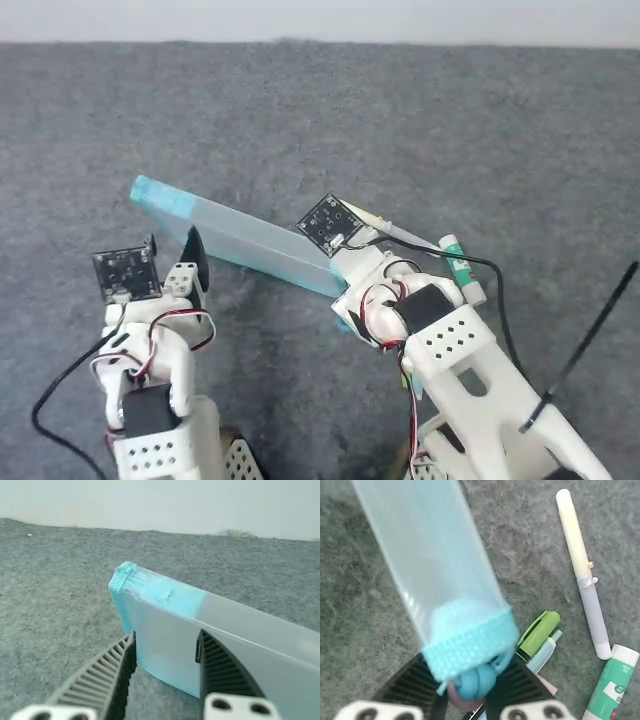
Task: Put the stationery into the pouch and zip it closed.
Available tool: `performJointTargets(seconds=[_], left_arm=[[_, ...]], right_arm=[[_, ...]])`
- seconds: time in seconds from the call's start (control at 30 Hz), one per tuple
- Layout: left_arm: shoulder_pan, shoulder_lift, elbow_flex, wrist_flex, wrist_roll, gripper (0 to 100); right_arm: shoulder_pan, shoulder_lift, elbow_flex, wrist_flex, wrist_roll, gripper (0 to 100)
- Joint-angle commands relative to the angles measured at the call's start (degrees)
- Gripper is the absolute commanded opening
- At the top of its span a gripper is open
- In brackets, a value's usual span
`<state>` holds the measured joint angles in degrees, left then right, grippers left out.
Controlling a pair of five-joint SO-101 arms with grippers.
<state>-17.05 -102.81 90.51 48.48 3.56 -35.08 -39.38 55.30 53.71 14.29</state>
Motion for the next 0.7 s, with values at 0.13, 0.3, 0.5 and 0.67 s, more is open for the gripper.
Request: performJointTargets(seconds=[0.13, 0.3, 0.5, 0.67], left_arm=[[-0.09, -1.67, -0.57, -2.55, 0.35, 19], [0.09, -1.67, -0.48, -3.69, 0.35, 19], [0.09, -1.67, 2.51, -9.67, 0.35, 19], [0.0, -1.67, 2.59, -10.02, 0.35, 19]], right_arm=[[-0.48, -2.59, -0.44, -1.27, -0.44, 0.7], [-0.48, -2.59, -0.44, -1.27, -0.35, 0.7], [-0.48, -2.59, -0.44, -1.27, -0.35, 0.7], [-0.48, -2.59, -0.35, -2.51, -0.53, 0.7]])
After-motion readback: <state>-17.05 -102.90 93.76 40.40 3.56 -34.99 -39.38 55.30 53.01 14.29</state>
